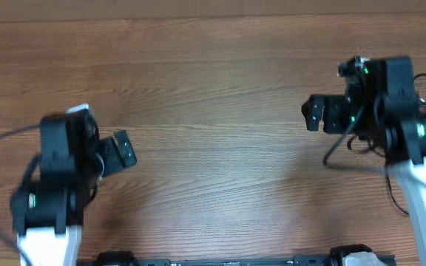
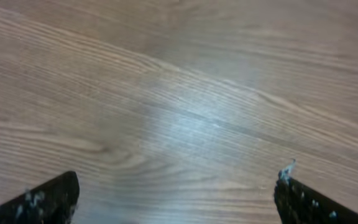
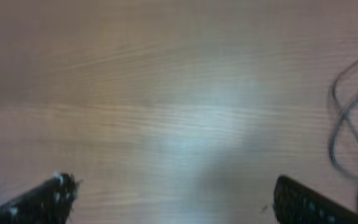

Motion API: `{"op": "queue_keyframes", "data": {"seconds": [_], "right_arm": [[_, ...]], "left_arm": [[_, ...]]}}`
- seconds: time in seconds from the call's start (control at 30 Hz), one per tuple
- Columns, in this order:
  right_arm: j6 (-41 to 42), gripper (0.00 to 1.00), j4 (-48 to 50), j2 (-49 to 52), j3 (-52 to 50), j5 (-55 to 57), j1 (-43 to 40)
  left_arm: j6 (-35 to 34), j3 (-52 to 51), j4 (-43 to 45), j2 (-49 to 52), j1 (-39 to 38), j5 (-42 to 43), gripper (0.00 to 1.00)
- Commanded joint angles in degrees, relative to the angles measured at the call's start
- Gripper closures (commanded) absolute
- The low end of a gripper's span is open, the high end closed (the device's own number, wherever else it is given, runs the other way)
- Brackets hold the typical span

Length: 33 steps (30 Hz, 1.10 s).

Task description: Untangle cables

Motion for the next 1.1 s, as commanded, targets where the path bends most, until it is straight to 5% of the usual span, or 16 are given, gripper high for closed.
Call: {"op": "queue_keyframes", "data": {"seconds": [0.0,0.27,1.07], "right_arm": [[0.2,0.00,7.0,-12.5,-11.9,2.0,-0.2],[0.2,0.00,8.6,-26.4,-16.7,4.2,-0.2],[-1.7,0.00,9.6,-27.9,-17.8,7.8,-0.2]], "left_arm": [[1.5,-7.4,3.8,-11.8,-0.1,-0.2,0.00],[1.5,-9.3,2.9,-18.4,-0.1,-0.2,0.00],[1.5,-9.3,2.9,-18.2,-0.1,-0.2,0.00]]}}
